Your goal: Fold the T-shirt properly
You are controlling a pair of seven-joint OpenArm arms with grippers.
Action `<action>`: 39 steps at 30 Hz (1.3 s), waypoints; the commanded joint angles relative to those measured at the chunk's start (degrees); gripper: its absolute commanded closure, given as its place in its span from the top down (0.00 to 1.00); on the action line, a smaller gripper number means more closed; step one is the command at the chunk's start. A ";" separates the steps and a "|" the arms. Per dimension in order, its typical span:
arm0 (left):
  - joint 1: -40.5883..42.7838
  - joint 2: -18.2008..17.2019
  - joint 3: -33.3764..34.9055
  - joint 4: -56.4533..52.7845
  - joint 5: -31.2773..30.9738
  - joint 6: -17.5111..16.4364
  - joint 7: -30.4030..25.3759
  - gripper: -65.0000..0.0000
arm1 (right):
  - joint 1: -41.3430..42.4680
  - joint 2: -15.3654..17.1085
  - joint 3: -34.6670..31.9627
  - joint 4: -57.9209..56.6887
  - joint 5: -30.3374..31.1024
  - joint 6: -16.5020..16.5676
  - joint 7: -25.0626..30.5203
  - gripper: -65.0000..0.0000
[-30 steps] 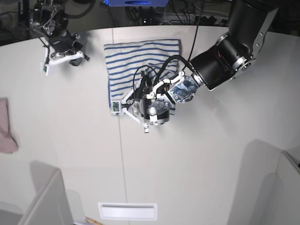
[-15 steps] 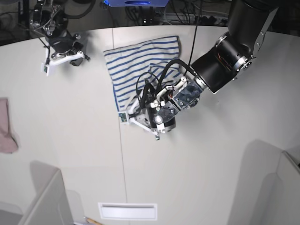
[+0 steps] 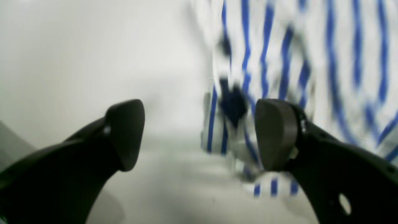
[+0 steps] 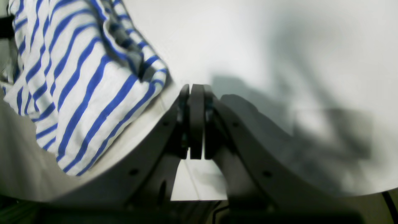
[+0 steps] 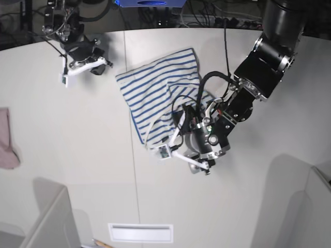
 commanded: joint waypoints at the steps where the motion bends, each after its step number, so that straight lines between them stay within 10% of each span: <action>1: -1.27 -0.53 -0.42 2.63 -0.10 -0.23 -0.86 0.76 | 0.37 0.37 -0.03 0.79 0.37 0.62 0.94 0.00; 8: 3.57 -10.20 -0.77 9.14 -0.10 -6.03 -0.51 0.00 | 0.54 0.10 -0.03 0.79 0.29 0.62 0.94 0.00; 11: 5.15 -12.49 -0.77 8.96 -0.10 -6.91 -0.51 0.00 | 0.54 0.02 -0.03 0.79 0.29 0.62 0.94 0.00; 18: 10.69 -13.90 -5.16 9.31 -0.27 -7.09 -0.68 0.58 | 0.54 -0.07 -0.03 0.70 0.29 0.62 0.94 0.00; 39: 11.13 -10.29 -11.58 -2.20 -19.88 -8.01 -0.68 0.47 | 0.46 -0.07 -0.12 0.61 0.29 0.62 0.94 0.00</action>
